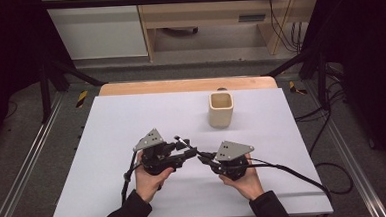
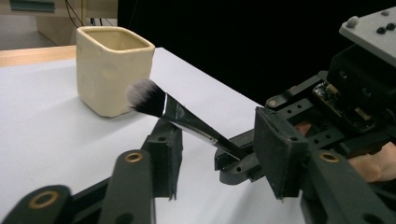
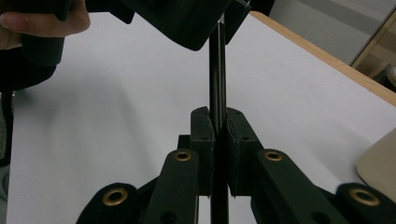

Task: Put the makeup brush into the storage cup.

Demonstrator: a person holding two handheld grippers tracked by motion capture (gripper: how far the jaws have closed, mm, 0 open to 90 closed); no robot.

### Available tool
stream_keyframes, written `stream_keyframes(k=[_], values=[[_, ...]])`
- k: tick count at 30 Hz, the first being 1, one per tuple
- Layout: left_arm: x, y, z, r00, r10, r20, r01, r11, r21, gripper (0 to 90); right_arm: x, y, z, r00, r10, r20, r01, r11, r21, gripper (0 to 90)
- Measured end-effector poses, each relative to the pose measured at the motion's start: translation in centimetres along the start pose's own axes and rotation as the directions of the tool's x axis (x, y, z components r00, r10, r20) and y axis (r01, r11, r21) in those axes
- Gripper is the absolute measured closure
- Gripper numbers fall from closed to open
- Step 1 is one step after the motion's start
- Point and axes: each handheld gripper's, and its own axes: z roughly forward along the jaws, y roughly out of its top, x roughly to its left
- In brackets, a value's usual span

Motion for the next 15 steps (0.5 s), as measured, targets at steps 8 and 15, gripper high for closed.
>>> stream_keyframes(k=[8, 15], values=[[0.2, -0.17, -0.09, 0.9998, -0.021, -0.002, 0.021, 0.9997, -0.012, 67.8, 0.08, -0.07, 0.14, 1.0, 0.006, -0.008, -0.006, 1.0, -0.005, 83.3], [0.29, -0.2, -0.17, 0.9995, -0.033, 0.004, 0.033, 0.9993, -0.02, 68.2, 0.18, -0.18, 0.4, 0.9999, 0.005, -0.015, -0.005, 1.0, 0.0, 83.3]])
